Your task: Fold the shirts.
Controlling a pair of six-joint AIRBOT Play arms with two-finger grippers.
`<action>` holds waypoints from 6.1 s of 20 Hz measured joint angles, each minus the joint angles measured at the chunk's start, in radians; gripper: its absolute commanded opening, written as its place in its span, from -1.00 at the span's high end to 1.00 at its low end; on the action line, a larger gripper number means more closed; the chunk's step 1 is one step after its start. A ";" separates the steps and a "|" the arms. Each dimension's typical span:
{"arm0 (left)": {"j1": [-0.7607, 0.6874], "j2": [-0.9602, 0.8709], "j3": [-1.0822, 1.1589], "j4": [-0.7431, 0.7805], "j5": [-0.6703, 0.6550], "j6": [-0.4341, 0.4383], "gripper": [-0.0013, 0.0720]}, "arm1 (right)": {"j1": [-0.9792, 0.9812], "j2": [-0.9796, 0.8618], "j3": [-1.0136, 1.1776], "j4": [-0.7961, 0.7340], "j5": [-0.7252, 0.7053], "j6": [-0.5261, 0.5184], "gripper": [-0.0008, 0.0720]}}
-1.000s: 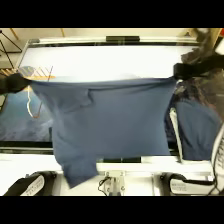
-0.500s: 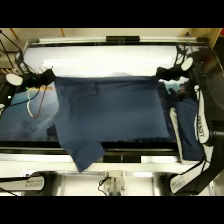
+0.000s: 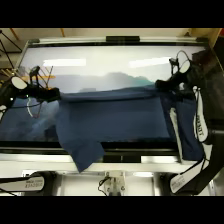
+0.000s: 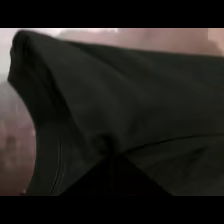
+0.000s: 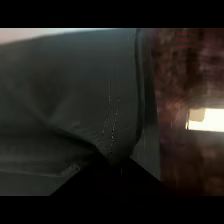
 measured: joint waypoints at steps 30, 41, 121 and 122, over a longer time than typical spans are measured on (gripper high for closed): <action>0.035 0.600 -0.835 -0.167 -0.206 -0.100 -0.25 | -0.117 0.367 -0.290 -0.179 0.334 0.044 -0.46; -0.099 0.502 -0.870 -0.235 -0.099 -0.122 0.88 | -0.115 0.376 -0.303 -0.150 0.324 0.044 -0.46; -0.213 -0.185 0.269 -0.239 -0.193 0.005 0.88 | -0.014 0.032 -0.031 0.242 0.052 -0.089 0.77; -0.251 -0.200 0.269 -0.276 -0.153 0.005 0.88 | -0.014 0.078 -0.030 0.265 0.060 -0.091 0.77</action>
